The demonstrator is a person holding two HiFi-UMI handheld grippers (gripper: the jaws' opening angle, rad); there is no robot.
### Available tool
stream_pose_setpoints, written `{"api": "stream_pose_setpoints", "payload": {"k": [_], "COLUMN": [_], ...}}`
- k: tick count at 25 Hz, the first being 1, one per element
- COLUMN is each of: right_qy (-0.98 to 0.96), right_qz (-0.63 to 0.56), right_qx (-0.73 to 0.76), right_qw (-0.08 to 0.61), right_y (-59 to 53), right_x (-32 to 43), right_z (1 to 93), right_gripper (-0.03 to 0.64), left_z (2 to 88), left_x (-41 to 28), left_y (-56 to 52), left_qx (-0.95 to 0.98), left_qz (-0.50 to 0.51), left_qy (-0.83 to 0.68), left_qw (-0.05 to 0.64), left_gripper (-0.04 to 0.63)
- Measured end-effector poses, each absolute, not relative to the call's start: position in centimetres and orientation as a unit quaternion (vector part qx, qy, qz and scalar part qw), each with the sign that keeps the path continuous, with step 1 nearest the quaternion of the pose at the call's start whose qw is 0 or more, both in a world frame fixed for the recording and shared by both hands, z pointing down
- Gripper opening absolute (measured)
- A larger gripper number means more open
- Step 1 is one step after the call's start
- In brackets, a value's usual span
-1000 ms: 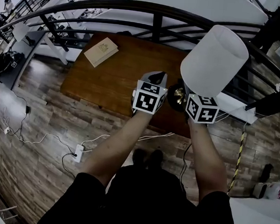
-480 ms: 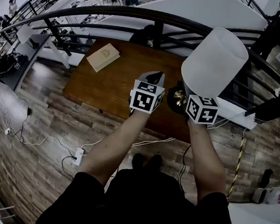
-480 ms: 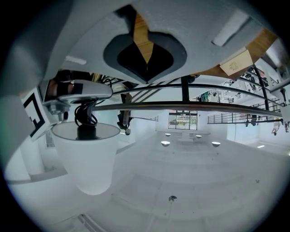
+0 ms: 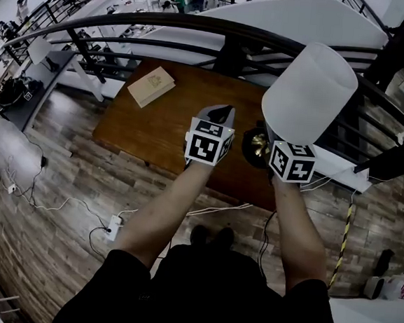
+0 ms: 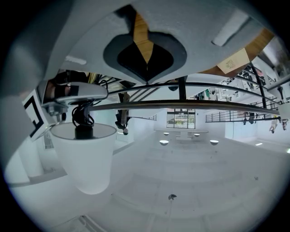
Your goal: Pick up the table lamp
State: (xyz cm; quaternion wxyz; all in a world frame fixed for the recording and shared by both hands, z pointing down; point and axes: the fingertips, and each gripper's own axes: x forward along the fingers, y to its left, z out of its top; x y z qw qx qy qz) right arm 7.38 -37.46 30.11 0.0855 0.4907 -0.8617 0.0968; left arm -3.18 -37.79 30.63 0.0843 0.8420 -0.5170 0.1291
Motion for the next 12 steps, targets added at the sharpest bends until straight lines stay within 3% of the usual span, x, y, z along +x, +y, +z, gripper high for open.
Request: {"api": "stream_pose_setpoints", "payload": {"k": [12], "right_qy": [-0.86], "right_qz": [0.106], "right_qx": [0.49], "right_qw": [0.098], "right_y": [-34.0], "right_x": [10.0], "right_z": [30.3], "right_gripper": [0.063], "left_z": [29.2], "left_x": [-5.8], "left_y": [-34.2], "left_qx": [0.839], "left_qz": [0.125], "left_qy": [-0.526], "left_qw": [0.066], "left_gripper": [0.008]}}
